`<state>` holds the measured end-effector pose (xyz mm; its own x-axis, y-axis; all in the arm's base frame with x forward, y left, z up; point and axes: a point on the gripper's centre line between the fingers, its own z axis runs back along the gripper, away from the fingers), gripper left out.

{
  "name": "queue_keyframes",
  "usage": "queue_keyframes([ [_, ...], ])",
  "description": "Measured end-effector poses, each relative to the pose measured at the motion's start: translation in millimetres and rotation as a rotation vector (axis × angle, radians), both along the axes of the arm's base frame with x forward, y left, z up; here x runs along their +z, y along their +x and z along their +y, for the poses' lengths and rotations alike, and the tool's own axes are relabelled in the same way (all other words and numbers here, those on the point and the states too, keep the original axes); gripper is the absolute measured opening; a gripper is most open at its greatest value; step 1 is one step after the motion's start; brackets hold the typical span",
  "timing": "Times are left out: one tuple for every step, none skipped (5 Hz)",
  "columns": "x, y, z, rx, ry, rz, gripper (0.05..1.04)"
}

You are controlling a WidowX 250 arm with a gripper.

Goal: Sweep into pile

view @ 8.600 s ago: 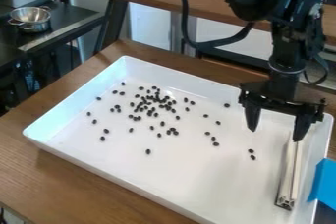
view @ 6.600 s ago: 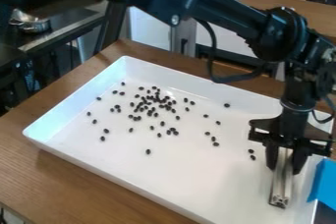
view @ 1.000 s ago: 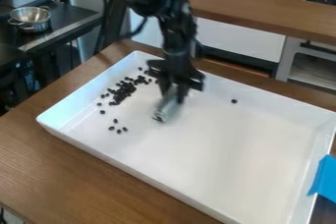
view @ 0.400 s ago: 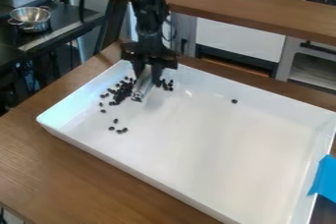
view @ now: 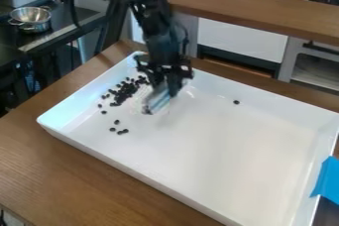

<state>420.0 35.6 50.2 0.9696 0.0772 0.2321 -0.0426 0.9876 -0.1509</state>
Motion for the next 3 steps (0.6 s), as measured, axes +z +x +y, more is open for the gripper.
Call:
queue_keyframes([
  [2.4,-7.4,-45.9,-0.093,-0.026,0.022,0.378],
  [4.3,-12.8,-88.5,-0.15,-0.02,0.046,0.378],
  [1.8,-5.1,-112.6,-0.161,-0.003,0.037,0.378],
])
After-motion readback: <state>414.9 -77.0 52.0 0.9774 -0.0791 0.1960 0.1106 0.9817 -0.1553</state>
